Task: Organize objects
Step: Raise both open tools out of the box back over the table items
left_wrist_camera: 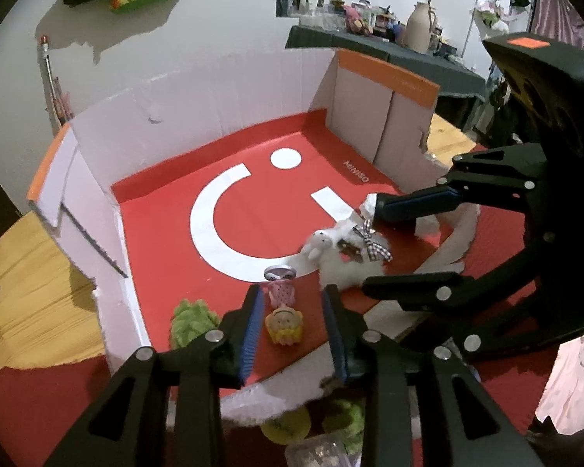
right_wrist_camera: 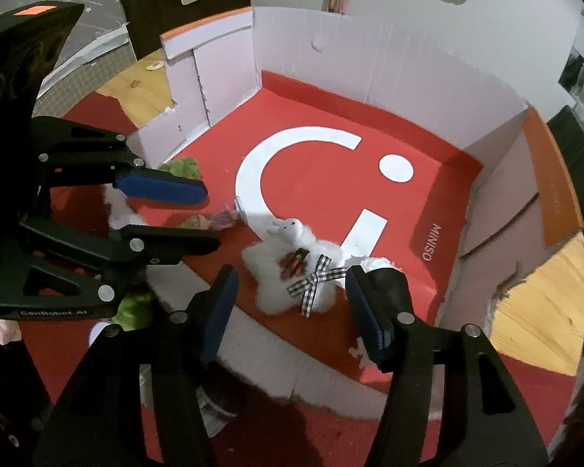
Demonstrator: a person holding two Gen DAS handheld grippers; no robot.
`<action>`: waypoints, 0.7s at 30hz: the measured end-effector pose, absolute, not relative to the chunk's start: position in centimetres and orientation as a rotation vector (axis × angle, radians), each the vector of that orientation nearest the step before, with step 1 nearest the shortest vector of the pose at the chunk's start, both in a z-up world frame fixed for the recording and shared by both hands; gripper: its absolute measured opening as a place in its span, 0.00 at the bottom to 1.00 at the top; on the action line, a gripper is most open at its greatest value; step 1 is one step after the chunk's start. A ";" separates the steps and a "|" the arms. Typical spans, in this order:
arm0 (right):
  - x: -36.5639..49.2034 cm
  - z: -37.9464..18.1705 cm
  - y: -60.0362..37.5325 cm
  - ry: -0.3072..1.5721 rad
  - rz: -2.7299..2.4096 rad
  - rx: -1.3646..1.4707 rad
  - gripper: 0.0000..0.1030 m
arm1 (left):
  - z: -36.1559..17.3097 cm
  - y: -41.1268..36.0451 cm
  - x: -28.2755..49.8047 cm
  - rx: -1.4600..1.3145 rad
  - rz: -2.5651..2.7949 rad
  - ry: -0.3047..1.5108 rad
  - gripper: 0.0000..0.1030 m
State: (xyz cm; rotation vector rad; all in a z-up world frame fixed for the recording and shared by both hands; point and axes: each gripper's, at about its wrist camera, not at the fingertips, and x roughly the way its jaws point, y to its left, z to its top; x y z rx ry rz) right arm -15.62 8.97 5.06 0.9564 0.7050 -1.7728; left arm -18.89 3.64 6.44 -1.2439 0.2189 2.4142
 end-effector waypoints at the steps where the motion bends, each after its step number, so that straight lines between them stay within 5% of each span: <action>1: -15.4 5.3 9.1 0.702 -1.778 0.952 0.55 | 6.7 3.6 -18.7 -1.237 2.419 0.214 0.32; 21: -9.8 11.6 14.4 0.543 -1.924 0.814 0.66 | 11.7 0.3 -11.4 -1.038 2.568 0.087 0.50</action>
